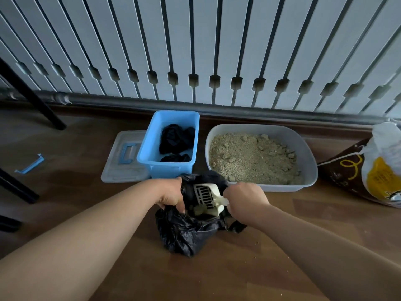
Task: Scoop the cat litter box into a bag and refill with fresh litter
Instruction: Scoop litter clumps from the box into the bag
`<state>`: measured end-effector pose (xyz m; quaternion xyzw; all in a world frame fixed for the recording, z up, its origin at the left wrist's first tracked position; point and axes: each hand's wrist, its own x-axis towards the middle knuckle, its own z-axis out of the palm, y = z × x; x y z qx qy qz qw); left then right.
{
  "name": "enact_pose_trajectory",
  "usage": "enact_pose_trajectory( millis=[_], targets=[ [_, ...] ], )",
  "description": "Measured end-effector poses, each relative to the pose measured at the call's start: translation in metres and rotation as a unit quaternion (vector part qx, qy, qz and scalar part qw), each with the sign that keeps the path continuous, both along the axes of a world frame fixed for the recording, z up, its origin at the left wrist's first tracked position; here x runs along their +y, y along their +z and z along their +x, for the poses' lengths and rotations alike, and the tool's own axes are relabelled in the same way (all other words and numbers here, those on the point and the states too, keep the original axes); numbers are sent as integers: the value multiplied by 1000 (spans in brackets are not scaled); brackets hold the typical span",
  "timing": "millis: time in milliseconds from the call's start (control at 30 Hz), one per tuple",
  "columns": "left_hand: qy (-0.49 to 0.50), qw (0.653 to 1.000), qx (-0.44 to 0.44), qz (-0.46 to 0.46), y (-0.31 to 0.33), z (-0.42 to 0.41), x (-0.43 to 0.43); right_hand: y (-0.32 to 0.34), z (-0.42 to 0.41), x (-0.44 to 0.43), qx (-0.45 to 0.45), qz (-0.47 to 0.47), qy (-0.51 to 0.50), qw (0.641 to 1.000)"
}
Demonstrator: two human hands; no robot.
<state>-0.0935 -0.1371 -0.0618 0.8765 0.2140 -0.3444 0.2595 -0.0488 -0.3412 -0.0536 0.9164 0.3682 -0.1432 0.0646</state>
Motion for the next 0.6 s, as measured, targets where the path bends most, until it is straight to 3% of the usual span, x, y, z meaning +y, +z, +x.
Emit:
enact_pose_trajectory(
  millis=[100, 233, 333, 433, 500, 600],
  targets=[
    [-4, 1000, 4, 10, 0, -1, 0, 9, 5, 1, -53, -47, 42, 997],
    [7, 1000, 4, 1, 1, 4, -3, 16, 15, -6, -64, -11, 42, 997],
    [9, 1000, -11, -14, 4, 9, -8, 25, 35, -15, 45, 79, -56, 994],
    [6, 999, -28, -17, 6, 13, -11, 44, 65, -29, 166, 176, -182, 953],
    [14, 999, -40, -17, 6, 17, -12, 56, 83, -41, 167, 195, -227, 940],
    [25, 998, -52, -5, 5, 24, -12, 56, 102, -53, 114, 164, -254, 946]
  ],
)
